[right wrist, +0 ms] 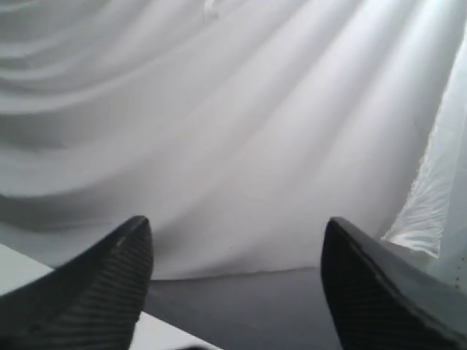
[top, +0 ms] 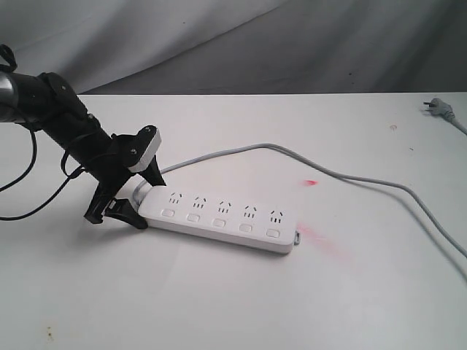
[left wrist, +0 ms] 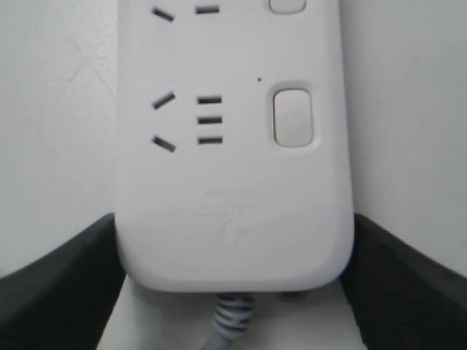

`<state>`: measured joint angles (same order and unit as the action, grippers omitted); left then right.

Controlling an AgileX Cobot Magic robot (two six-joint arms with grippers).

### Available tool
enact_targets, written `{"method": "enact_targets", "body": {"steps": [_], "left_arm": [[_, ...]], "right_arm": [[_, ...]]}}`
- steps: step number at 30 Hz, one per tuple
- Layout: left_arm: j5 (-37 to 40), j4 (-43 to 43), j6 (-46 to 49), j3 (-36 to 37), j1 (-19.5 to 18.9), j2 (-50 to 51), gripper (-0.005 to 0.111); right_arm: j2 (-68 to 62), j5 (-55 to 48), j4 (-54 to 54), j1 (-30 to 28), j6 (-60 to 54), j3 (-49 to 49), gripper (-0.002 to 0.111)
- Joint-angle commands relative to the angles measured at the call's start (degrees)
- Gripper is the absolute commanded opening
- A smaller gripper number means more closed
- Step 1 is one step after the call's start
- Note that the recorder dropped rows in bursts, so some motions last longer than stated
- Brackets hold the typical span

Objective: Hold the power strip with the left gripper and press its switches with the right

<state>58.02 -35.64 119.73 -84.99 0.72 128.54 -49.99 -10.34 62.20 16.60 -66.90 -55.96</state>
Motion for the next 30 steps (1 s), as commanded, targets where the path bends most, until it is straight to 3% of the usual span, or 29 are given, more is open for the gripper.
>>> {"method": "enact_targets", "body": {"steps": [1, 8, 12, 16, 18, 21, 24, 30], "left_arm": [[0.4, 0.7, 0.2, 0.0, 0.2, 0.3, 0.032], [0.4, 0.7, 0.2, 0.0, 0.2, 0.3, 0.032], [0.4, 0.7, 0.2, 0.0, 0.2, 0.3, 0.032], [0.4, 0.7, 0.2, 0.0, 0.2, 0.3, 0.032], [0.4, 0.7, 0.2, 0.0, 0.2, 0.3, 0.032], [0.4, 0.7, 0.2, 0.0, 0.2, 0.3, 0.032], [0.4, 0.7, 0.2, 0.0, 0.2, 0.3, 0.032], [0.4, 0.7, 0.2, 0.0, 0.2, 0.3, 0.032]], "right_arm": [[4.1, 0.5, -0.4, 0.0, 0.6, 0.2, 0.043], [9.1, 0.9, -8.8, 0.0, 0.6, 0.2, 0.017], [13.6, -1.8, -23.7, 0.0, 1.5, 0.2, 0.007], [18.1, -4.3, -35.0, 0.0, 18.6, 0.2, 0.006], [20.1, -6.1, -43.1, 0.0, 34.8, 0.2, 0.005], [21.9, -11.5, -56.4, 0.0, 50.6, 0.2, 0.002], [23.2, -17.2, -63.4, 0.0, 53.7, 0.2, 0.002], [24.0, -17.3, -64.0, 0.0, 56.1, 0.2, 0.002]]}}
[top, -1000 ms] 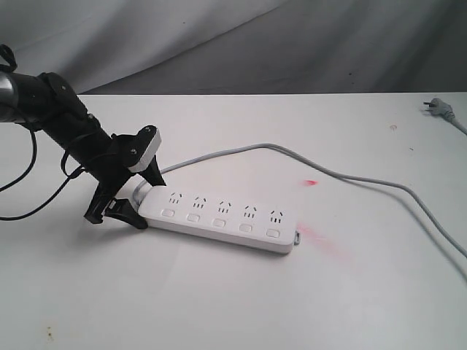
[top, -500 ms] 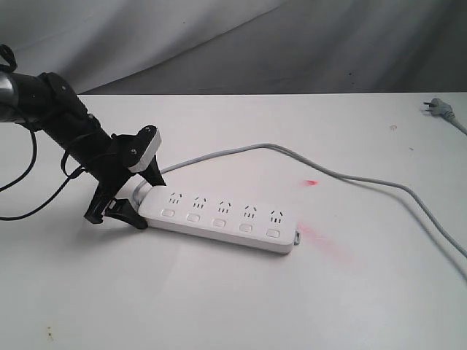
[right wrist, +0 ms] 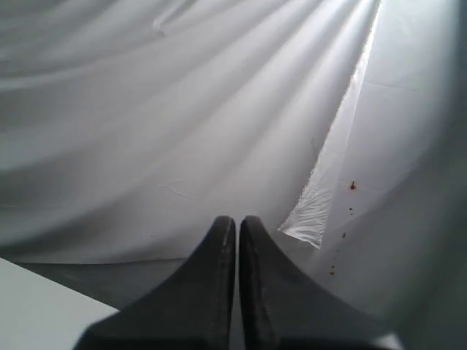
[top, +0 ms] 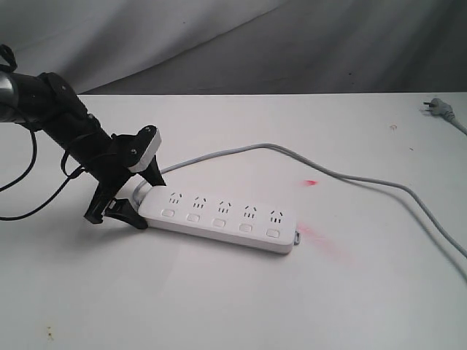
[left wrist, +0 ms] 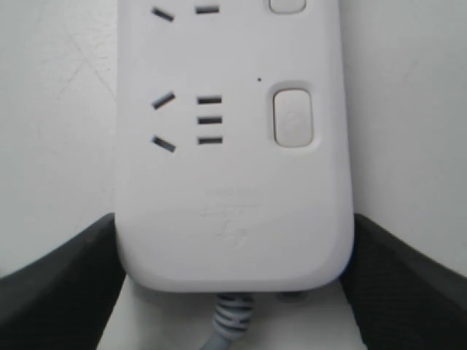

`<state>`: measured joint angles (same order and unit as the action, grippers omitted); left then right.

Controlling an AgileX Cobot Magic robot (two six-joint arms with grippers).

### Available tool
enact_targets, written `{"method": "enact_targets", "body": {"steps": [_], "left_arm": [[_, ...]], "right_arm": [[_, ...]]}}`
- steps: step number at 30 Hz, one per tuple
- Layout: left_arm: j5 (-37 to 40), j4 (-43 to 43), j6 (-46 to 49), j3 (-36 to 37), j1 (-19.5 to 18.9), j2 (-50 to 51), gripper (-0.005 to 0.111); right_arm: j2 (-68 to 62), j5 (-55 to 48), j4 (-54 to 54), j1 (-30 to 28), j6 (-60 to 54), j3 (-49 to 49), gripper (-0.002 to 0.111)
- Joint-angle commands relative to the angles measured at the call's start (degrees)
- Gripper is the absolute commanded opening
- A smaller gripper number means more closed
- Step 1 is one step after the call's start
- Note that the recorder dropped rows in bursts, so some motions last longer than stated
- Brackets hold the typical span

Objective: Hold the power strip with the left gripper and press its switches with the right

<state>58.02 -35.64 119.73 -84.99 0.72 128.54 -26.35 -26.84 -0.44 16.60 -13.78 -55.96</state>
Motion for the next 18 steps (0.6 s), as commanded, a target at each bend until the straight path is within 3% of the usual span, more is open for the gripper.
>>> {"method": "enact_targets", "body": {"steps": [1, 18], "left_arm": [[0.4, 0.7, 0.2, 0.0, 0.2, 0.3, 0.032], [0.4, 0.7, 0.2, 0.0, 0.2, 0.3, 0.032]], "right_arm": [[0.5, -1.5, -0.4, 0.0, 4.0, 0.2, 0.002], [0.7, -2.4, 0.1, 0.0, 4.6, 0.2, 0.002]]}}
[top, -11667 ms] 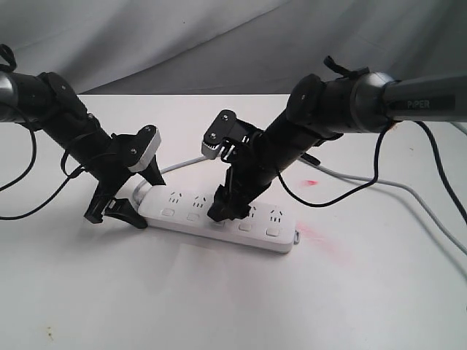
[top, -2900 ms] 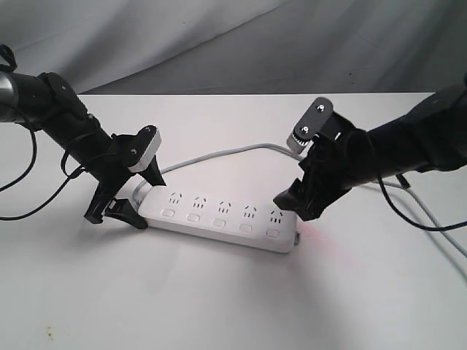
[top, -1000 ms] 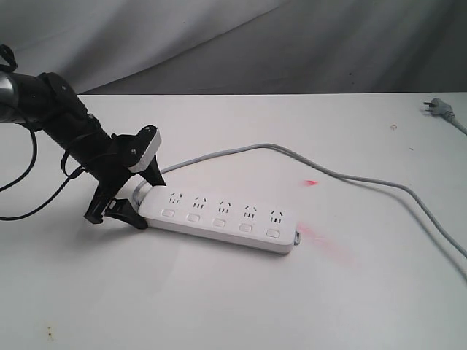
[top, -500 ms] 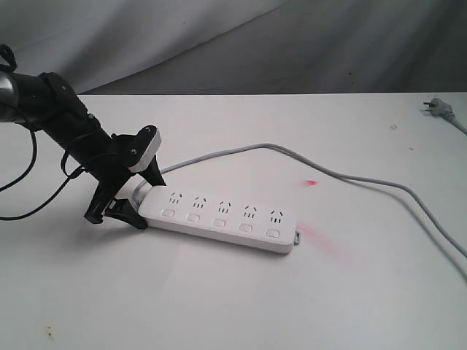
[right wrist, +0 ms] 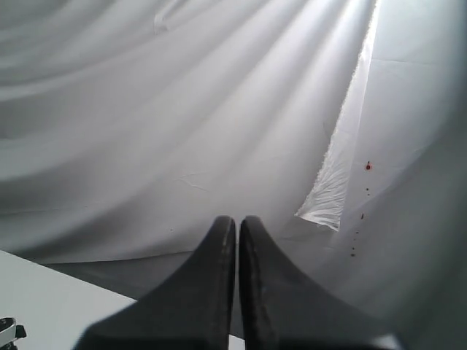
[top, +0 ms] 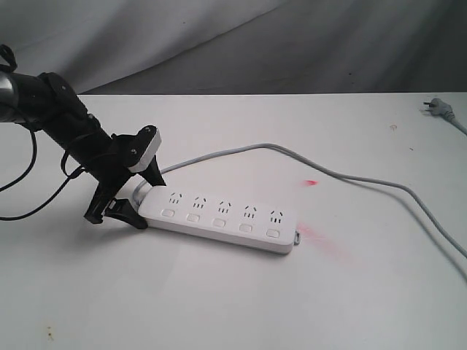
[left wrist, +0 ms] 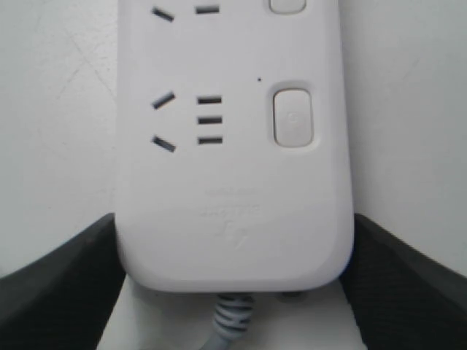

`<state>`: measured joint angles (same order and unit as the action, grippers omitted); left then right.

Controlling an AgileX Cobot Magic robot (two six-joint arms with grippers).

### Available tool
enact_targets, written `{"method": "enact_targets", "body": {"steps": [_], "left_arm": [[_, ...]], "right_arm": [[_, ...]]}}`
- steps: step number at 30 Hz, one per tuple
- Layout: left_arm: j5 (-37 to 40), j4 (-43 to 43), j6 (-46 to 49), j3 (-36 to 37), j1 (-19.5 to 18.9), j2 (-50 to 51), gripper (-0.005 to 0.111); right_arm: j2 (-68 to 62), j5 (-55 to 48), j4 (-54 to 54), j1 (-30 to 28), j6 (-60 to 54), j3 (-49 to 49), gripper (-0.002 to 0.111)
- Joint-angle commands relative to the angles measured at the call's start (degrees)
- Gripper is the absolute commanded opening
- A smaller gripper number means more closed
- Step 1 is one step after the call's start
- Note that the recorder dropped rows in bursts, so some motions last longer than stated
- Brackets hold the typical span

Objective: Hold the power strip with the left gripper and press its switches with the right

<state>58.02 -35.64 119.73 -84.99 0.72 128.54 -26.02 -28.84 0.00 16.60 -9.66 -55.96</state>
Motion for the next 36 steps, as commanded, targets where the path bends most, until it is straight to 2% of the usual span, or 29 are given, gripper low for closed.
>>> {"method": "enact_targets", "body": {"steps": [1, 5, 12, 15, 18, 22, 28, 31, 36], "left_arm": [[0.4, 0.7, 0.2, 0.0, 0.2, 0.3, 0.032], [0.4, 0.7, 0.2, 0.0, 0.2, 0.3, 0.032], [0.3, 0.7, 0.2, 0.0, 0.2, 0.3, 0.032], [0.3, 0.7, 0.2, 0.0, 0.2, 0.3, 0.032], [0.3, 0.7, 0.2, 0.0, 0.2, 0.3, 0.032], [0.3, 0.7, 0.2, 0.0, 0.2, 0.3, 0.032], [0.3, 0.7, 0.2, 0.0, 0.2, 0.3, 0.032], [0.3, 0.7, 0.2, 0.0, 0.2, 0.3, 0.032], [0.3, 0.7, 0.2, 0.0, 0.2, 0.3, 0.032]], "right_arm": [[0.4, -0.5, 0.0, 0.0, 2.1, 0.2, 0.002], [0.5, -3.0, -2.4, -1.1, 11.5, 0.2, 0.002], [1.8, -11.4, -5.6, -13.9, 23.3, 0.2, 0.002], [1.8, -12.4, -5.2, -17.2, 28.8, 0.2, 0.002], [1.8, -11.4, -4.9, -17.7, 32.4, 0.2, 0.002], [1.8, -10.1, -4.9, -17.7, 26.7, 0.2, 0.002], [1.8, -12.1, -6.0, -17.9, 6.7, 0.2, 0.002], [2.1, -11.3, -7.8, -17.9, 10.7, 2.1, 0.002], [5.3, -2.8, -4.3, -17.9, 13.4, 12.7, 0.002]]}}
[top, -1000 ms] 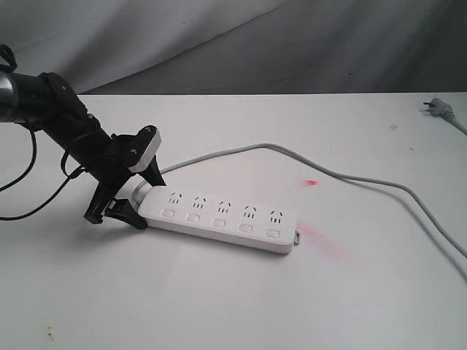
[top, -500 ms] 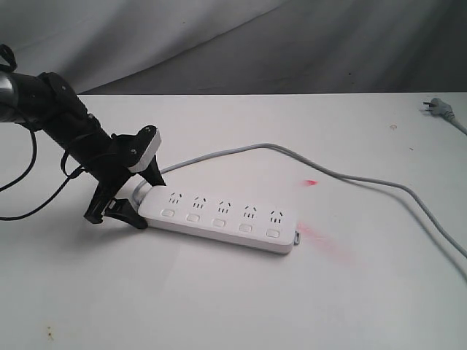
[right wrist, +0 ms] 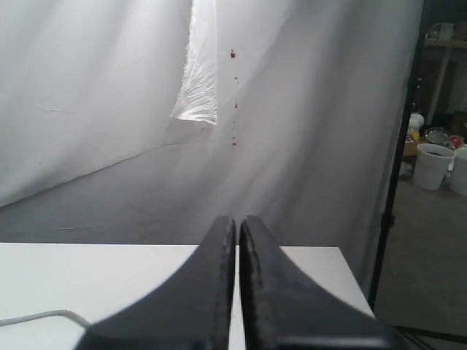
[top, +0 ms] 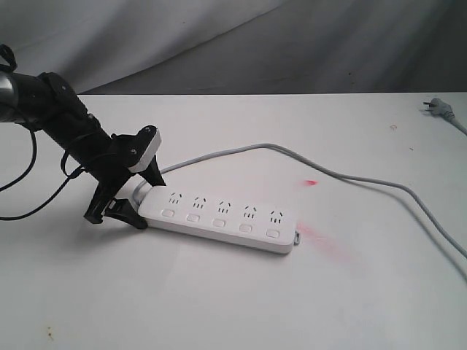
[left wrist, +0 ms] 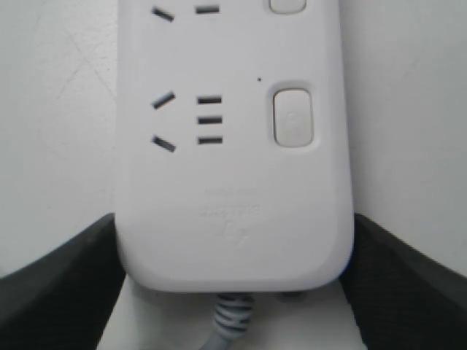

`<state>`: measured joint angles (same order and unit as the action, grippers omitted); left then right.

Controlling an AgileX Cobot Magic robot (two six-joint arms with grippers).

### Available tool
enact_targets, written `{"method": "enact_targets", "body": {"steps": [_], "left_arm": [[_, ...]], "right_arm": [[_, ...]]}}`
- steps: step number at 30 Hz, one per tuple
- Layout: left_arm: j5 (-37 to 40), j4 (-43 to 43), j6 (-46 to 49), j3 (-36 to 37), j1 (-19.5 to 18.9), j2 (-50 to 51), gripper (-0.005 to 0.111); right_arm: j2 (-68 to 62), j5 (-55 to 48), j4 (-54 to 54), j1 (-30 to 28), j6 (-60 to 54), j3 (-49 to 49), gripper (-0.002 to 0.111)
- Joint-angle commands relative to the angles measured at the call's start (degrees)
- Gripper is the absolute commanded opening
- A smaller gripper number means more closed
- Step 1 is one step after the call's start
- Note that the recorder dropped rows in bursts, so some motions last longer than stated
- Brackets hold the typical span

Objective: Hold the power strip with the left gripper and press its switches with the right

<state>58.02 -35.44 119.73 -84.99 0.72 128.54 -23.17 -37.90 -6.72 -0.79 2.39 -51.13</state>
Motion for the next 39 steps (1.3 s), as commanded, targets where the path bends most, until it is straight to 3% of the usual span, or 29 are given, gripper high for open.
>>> {"method": "enact_targets", "body": {"steps": [1, 14, 22, 30, 39], "left_arm": [[0.3, 0.5, 0.2, 0.0, 0.2, 0.3, 0.032], [0.3, 0.5, 0.2, 0.0, 0.2, 0.3, 0.032], [0.3, 0.5, 0.2, 0.0, 0.2, 0.3, 0.032], [0.4, 0.5, 0.2, 0.0, 0.2, 0.3, 0.032], [0.3, 0.5, 0.2, 0.0, 0.2, 0.3, 0.032]], "right_arm": [[3.5, 7.6, 2.8, -0.5, 1.2, 10.3, 0.002], [14.4, 11.2, 2.7, -0.5, -7.3, 27.3, 0.002], [20.2, 19.7, 2.9, -1.0, 1.4, 40.5, 0.002], [23.2, 18.4, 2.9, -5.5, 2.0, 45.6, 0.002], [23.2, 19.2, 6.2, -6.1, 1.3, 51.1, 0.002]]}}
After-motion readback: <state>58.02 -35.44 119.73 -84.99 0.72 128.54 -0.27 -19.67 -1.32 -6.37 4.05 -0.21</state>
